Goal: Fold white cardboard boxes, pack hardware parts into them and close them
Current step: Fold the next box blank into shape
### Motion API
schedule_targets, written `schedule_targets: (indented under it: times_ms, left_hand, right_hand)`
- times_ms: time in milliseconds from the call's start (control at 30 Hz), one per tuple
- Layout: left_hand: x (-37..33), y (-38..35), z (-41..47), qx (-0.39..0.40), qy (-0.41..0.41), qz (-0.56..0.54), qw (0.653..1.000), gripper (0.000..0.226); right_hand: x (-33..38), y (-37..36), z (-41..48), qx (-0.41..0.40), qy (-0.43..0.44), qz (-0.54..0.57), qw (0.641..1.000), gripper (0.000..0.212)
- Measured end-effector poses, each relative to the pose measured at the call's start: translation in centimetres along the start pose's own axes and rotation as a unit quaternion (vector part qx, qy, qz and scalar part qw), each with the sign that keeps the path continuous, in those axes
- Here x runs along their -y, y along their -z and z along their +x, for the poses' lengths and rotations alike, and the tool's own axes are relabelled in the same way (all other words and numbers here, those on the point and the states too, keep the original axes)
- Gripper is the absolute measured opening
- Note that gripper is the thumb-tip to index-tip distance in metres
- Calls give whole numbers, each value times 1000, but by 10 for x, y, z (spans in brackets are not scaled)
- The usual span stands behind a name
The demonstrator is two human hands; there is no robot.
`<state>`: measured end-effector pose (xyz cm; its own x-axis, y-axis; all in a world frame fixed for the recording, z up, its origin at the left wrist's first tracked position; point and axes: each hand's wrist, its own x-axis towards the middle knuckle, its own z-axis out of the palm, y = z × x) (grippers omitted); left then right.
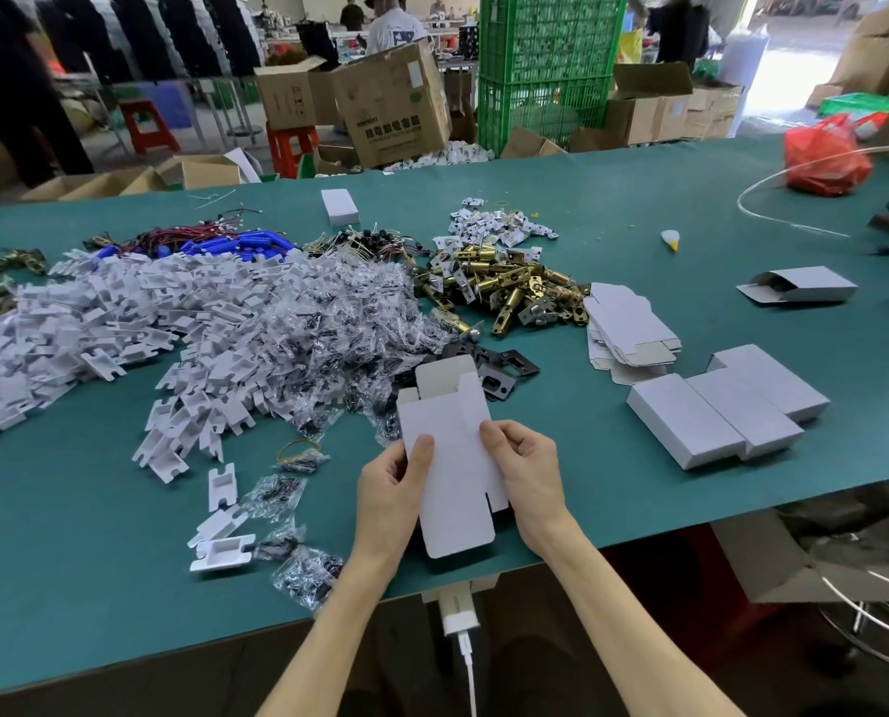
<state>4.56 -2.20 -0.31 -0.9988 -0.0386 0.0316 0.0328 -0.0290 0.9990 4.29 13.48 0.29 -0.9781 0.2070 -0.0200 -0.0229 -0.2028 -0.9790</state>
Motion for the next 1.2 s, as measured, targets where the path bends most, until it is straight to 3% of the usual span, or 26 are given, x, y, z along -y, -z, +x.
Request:
schedule_targets:
  times_ms: [100, 267, 367, 467, 600, 700, 967, 1200]
  left_hand:
    - [-1, 0, -1, 2, -10, 27, 1000, 40]
    - [2, 4, 2, -30, 13, 7, 999, 25]
    - [-2, 1, -1, -25, -10, -4, 1000, 25]
    - [-7, -1, -2, 4, -30, -14, 999, 22]
    - [-9, 6, 0, 37, -7, -102, 994, 42]
    - [-11, 8, 0, 35, 13, -124, 992, 39]
    - [-7, 7, 1, 10, 10, -92, 996, 31]
    - [-6, 7, -2, 4, 7, -58, 998, 19]
  right_hand:
    - [-1, 0, 1, -22, 5, 5, 1000, 22]
    - [-1, -3, 0, 23, 20, -3, 1000, 21]
    - [-1, -4, 1, 31, 38, -23, 999, 40]
    - [0, -6, 0, 39, 53, -53, 996, 45]
    - [4, -7, -2, 68, 46, -70, 994, 54]
    - [4, -9, -3, 97, 52, -97, 989, 61]
    - [5, -4, -3, 103, 39, -86, 990, 47]
    - [5, -5, -4, 103, 43, -81, 990, 19]
